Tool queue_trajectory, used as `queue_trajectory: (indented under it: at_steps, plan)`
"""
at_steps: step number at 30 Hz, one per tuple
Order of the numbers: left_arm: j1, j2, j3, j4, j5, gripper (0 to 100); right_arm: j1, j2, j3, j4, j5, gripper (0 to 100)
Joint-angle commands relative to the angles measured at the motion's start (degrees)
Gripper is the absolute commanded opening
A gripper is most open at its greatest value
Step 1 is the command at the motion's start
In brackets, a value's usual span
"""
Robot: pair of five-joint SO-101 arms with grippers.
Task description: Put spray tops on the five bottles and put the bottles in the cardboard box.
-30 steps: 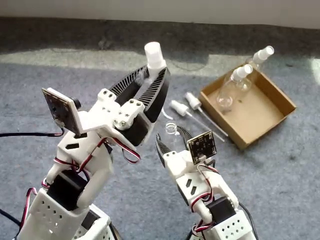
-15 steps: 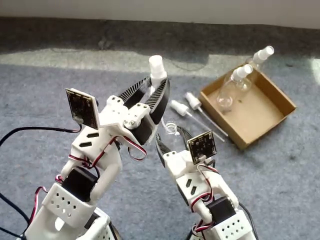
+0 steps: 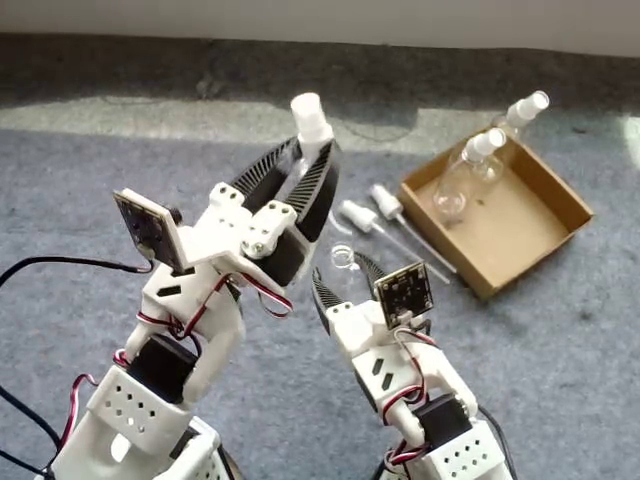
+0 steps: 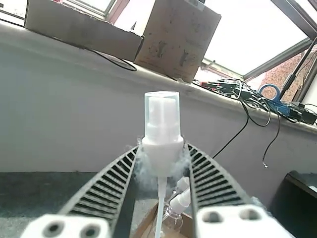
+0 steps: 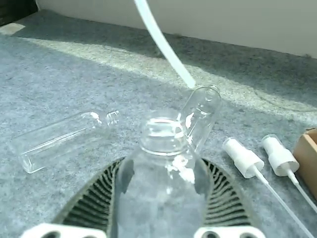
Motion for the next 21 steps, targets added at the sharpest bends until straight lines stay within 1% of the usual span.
queue_trajectory:
  at_steps: [1,7,12,19,21]
  plan:
    - [-0.8,-0.1,-2.5,1.3,0.4,1,-0.3,-0.4,10.2,0.2,-0.2,7.4]
    - [-0.8,-0.1,-2.8,7.5,0.4,1,-0.3,-0.7,10.2,0.2,-0.2,7.4]
    - [-0.8,-0.1,-2.8,8.0,0.4,1,-0.3,-0.9,10.2,-0.4,-0.2,7.4]
    - [-0.5,-0.1,-2.3,8.2,0.4,1,-0.3,-0.9,10.2,-6.9,-0.2,7.4]
    - [-0.3,0.3,-2.2,9.5,0.5,1,-0.3,-0.9,10.2,-8.9,-0.2,7.4]
